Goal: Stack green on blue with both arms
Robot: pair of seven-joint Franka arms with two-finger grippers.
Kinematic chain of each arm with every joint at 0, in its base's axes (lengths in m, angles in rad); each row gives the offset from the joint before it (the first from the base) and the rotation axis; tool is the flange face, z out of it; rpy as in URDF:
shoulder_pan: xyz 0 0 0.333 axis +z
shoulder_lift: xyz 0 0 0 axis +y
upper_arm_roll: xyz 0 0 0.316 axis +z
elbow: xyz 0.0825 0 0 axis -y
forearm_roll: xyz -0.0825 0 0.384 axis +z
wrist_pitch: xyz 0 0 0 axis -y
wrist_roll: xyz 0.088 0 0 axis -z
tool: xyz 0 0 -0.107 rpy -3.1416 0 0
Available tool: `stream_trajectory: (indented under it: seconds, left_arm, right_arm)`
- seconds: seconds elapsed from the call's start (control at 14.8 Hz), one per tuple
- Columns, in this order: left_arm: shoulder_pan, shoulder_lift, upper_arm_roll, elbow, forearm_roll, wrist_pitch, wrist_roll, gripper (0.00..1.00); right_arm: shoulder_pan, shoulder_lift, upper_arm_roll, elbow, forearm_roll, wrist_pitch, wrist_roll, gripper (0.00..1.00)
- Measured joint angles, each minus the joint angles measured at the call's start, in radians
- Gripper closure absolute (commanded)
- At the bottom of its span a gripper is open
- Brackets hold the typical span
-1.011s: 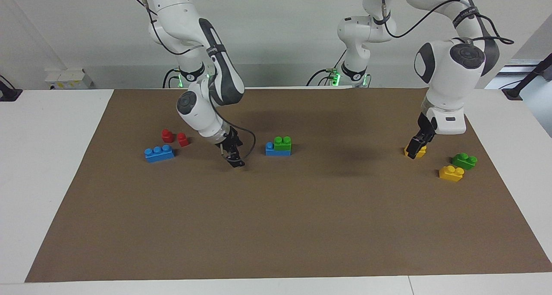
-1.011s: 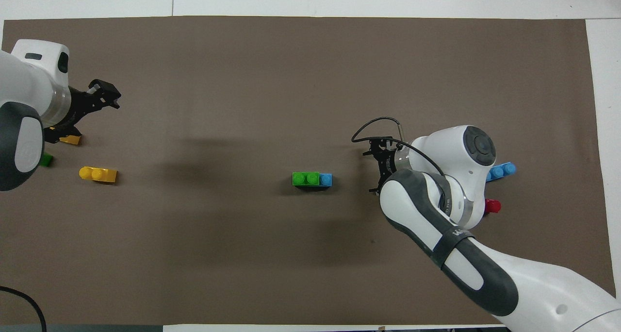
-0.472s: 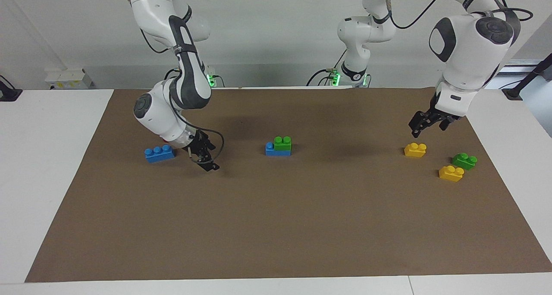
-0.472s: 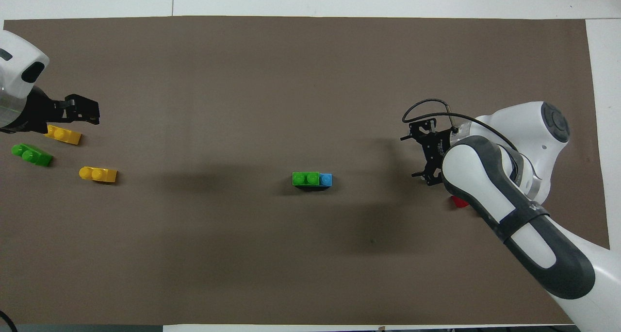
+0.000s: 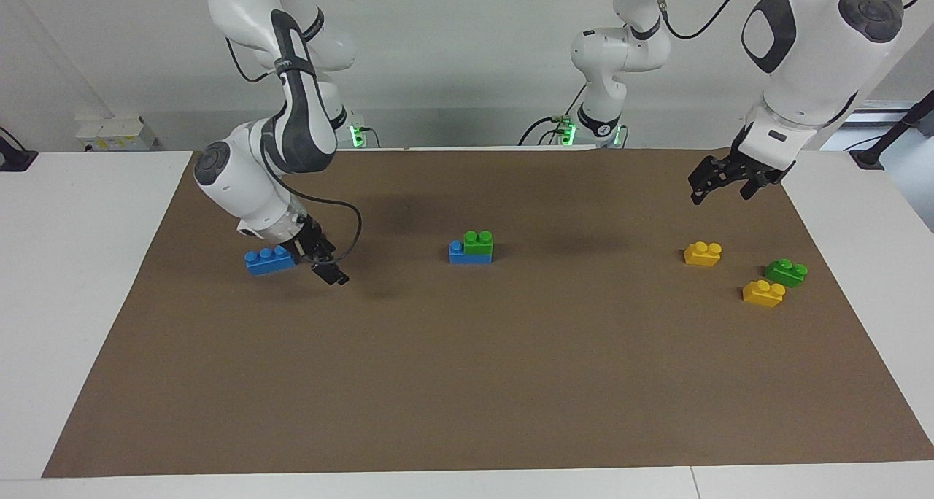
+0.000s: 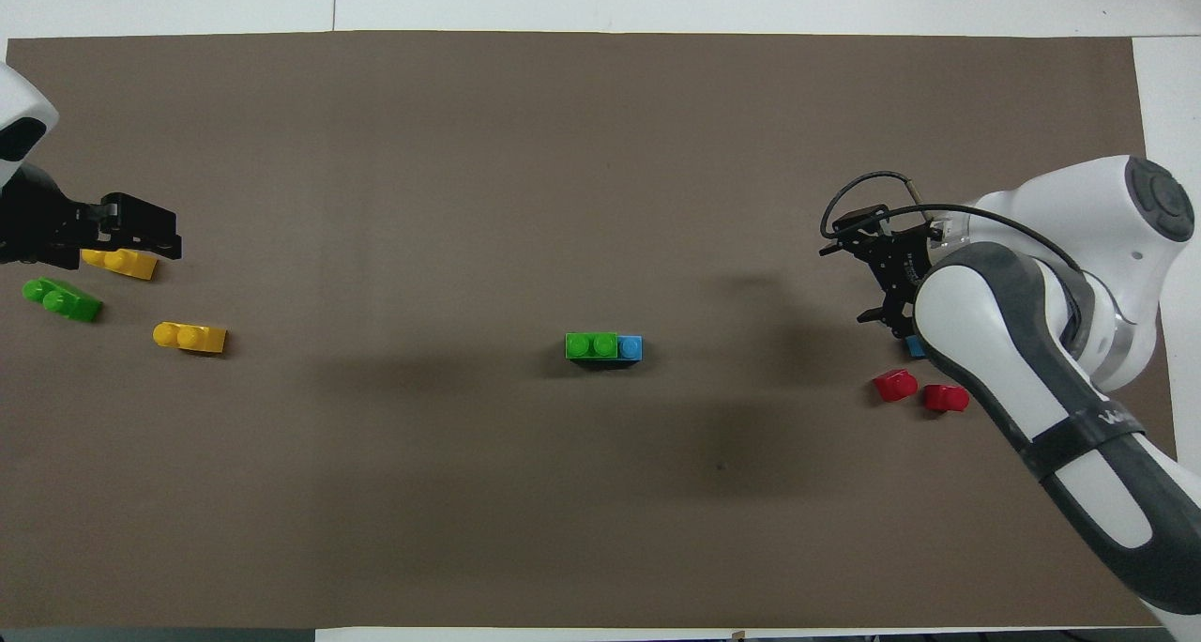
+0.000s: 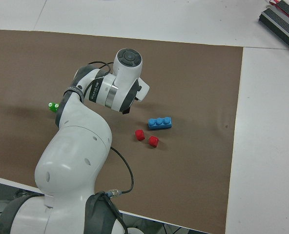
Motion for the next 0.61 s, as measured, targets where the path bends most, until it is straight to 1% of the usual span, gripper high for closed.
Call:
stream_trajectory:
  seconds: [0.2, 0.4, 0.61]
  left_arm:
    - [0.0, 0.0, 0.002, 0.009, -0.002, -0.027, 0.001, 0.0]
    - [0.0, 0.0, 0.003, 0.032, -0.003, -0.059, 0.001, 0.0]
    - [0.0, 0.0, 0.002, 0.038, -0.003, -0.066, 0.001, 0.0]
  right_arm:
    - [-0.031, -0.037, 0.0, 0.064, -0.137, -0.093, -0.147, 0.02]
    - [-0.061, -0.056, -0.001, 0.13, -0.21, -0.173, -0.313, 0.01]
    - [-0.08, -0.084, -0.001, 0.177, -0.252, -0.243, -0.426, 0.01]
